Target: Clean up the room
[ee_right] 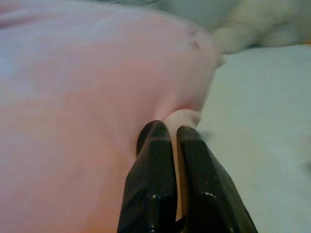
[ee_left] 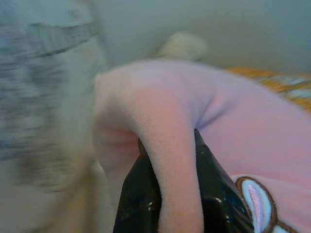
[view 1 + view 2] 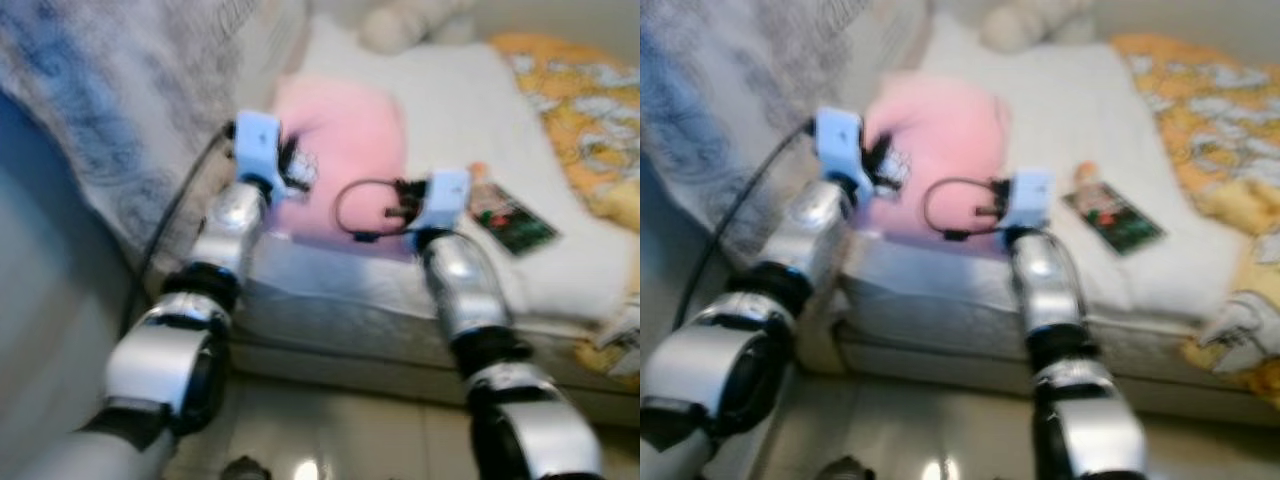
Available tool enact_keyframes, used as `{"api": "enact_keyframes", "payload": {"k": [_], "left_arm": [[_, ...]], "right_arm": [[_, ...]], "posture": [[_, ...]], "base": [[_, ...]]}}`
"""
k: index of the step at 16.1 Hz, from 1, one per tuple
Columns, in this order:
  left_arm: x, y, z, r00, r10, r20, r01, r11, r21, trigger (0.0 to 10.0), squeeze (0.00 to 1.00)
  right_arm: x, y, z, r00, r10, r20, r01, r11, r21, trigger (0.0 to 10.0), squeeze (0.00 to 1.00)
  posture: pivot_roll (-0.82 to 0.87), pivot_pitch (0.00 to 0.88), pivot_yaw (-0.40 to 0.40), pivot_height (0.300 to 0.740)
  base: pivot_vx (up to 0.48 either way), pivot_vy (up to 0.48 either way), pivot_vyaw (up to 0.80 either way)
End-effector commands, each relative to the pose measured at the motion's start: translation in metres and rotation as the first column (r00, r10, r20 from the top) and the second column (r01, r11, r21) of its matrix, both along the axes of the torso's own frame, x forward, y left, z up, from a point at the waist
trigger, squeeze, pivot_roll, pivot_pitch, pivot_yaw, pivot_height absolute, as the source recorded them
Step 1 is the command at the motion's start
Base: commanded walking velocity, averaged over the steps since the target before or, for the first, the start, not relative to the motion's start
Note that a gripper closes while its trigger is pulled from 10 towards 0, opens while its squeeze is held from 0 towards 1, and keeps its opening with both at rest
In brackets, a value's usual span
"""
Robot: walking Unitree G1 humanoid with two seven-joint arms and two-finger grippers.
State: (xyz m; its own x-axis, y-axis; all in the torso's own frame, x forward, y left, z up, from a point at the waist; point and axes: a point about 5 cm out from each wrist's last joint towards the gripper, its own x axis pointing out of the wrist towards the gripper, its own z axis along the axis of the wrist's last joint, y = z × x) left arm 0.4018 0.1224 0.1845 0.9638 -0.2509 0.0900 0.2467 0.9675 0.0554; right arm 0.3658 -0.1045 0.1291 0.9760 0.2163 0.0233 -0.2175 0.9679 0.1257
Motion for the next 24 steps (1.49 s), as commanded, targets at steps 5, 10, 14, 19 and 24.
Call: {"api": "enact_keyframes", "payload": {"k": [5, 10, 14, 19, 24], "left_arm": [[0.004, -0.02, 0.013, 0.999, -0.028, 0.021, 0.028, 1.0, -0.011, 10.0, 0.0], [0.009, -0.018, 0.016, 0.999, 0.051, -0.016, -0.052, 0.998, -0.022, 10.0, 0.0], [0.005, -0.006, -0.012, 0.973, 0.182, -0.145, -0.188, 0.982, -0.03, 10.0, 0.0], [-0.003, -0.011, -0.036, 0.963, 0.184, -0.196, -0.182, 0.983, 0.028, 10.0, 0.0], [0.008, 0.011, -0.001, 0.957, 0.271, -0.101, -0.282, 0.95, -0.134, 10.0, 0.0]], "right_arm": [[0.001, -0.027, 0.004, 0.995, -0.094, 0.025, 0.095, 0.995, -0.018, 10.0, 0.0], [0.014, -0.036, 0.007, 0.997, -0.08, -0.016, 0.078, 0.993, -0.087, 10.0, 0.0], [0.019, -0.03, -0.011, 0.985, -0.043, -0.169, 0.002, 0.972, -0.235, 10.0, 0.0], [0.01, -0.024, -0.033, 0.971, -0.051, -0.233, -0.02, 0.957, -0.291, 10.0, 0.0], [0.024, -0.025, -0.001, 0.99, -0.083, -0.118, 0.057, 0.976, -0.21, 10.0, 0.0]], "posture": [[0.05, 0.0, -0.022, 0.74], [0.07, 0.0, -0.041, 0.74], [0.05, 0.021, -0.1, 0.74], [-0.02, 0.125, -0.129, 0.74], [-0.01, 0.136, -0.139, 0.74]], "base": [[0.441, 0.0, 0.0], [0.441, 0.0, 0.0], [0.088, 0.0, 0.0], [0.0, 0.0, 0.0], [0.0, 0.0, 0.0]]}}
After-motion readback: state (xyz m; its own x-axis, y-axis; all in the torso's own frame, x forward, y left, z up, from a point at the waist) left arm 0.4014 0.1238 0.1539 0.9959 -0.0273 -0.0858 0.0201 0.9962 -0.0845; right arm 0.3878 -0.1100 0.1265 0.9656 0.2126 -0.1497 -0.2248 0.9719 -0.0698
